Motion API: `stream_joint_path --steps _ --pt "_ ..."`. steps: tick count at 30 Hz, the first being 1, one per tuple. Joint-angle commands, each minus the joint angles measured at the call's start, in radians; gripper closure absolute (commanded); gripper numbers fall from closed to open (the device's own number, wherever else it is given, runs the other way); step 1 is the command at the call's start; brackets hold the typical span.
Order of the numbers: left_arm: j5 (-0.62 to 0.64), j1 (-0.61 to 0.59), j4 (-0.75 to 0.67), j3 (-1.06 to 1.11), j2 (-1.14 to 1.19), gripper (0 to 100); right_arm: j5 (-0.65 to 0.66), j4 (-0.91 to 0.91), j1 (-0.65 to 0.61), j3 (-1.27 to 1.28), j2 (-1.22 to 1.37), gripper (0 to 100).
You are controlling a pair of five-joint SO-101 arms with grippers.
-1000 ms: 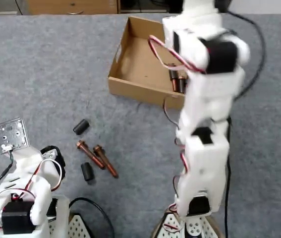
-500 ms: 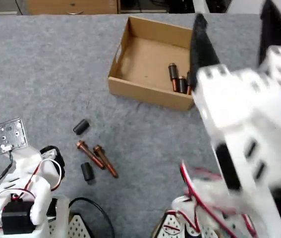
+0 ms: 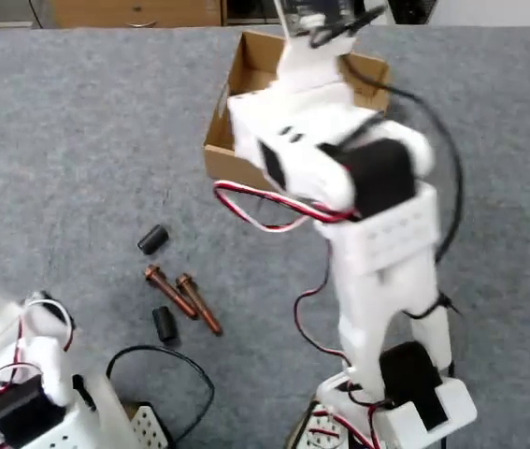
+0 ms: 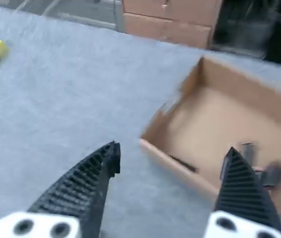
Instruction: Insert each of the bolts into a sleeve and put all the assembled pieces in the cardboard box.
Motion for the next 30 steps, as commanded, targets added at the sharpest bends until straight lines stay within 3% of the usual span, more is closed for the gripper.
stream_joint_path --steps 1,11,14,22,26,30 --pt "-0.008 -0.1 -0.015 0.037 -0.022 98 -0.23 -0.135 -0.09 0.082 -0.008 68.8" --pt "-0.008 -0.239 -0.017 0.054 -0.025 98 -0.888 -0.384 -0.219 0.366 0.047 68.8" --pt "-0.008 -0.29 -0.017 0.055 -0.027 98 -1.016 -0.411 -0.257 0.421 0.088 68.8" --pt "-0.008 -0.439 -0.018 0.055 -0.027 98 -1.077 -0.511 -0.338 0.429 0.282 68.8" --pt "-0.012 -0.571 -0.023 0.057 -0.021 98 -1.077 -0.517 -0.378 0.429 0.381 68.8" --pt "-0.115 -0.666 -0.074 0.133 -0.021 98 -1.077 -0.514 -0.386 0.397 0.481 68.8"
